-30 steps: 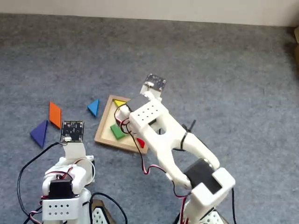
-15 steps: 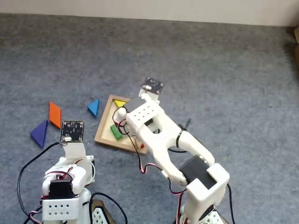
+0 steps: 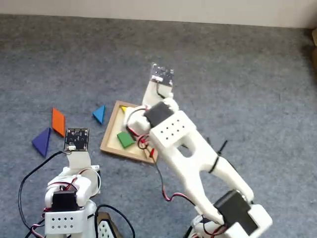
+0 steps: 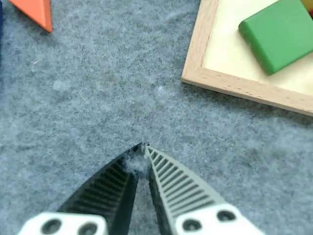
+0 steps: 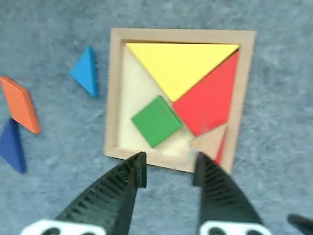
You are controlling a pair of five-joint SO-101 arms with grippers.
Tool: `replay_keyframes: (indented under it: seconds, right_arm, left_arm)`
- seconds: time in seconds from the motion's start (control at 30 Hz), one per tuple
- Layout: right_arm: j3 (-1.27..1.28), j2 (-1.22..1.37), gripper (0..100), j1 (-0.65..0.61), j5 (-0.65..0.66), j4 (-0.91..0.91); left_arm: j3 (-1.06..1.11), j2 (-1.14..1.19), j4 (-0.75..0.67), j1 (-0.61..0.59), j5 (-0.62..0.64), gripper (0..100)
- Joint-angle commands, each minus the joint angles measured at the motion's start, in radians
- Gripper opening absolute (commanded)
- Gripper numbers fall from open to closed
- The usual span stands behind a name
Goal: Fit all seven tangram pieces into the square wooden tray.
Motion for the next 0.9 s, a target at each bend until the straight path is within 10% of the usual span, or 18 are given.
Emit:
replay_keyframes:
  seconds: [0.0,0.3,0.87]
  right_arm:
    - [0.045,-0.097,1.2,0.067,0.230,0.064]
    - [0.314,-0.096,2.2,0.079,0.727,0.071]
    - [0.479,-0.085,1.9,0.064,0.744,-0.314]
  left_arm:
    - [0.019,-0.047,0.005,-0.010,-0.005,0]
    - [0.019,-0.047,0.005,-0.010,-0.005,0]
    - [0.019,-0.047,0.005,-0.010,-0.005,0]
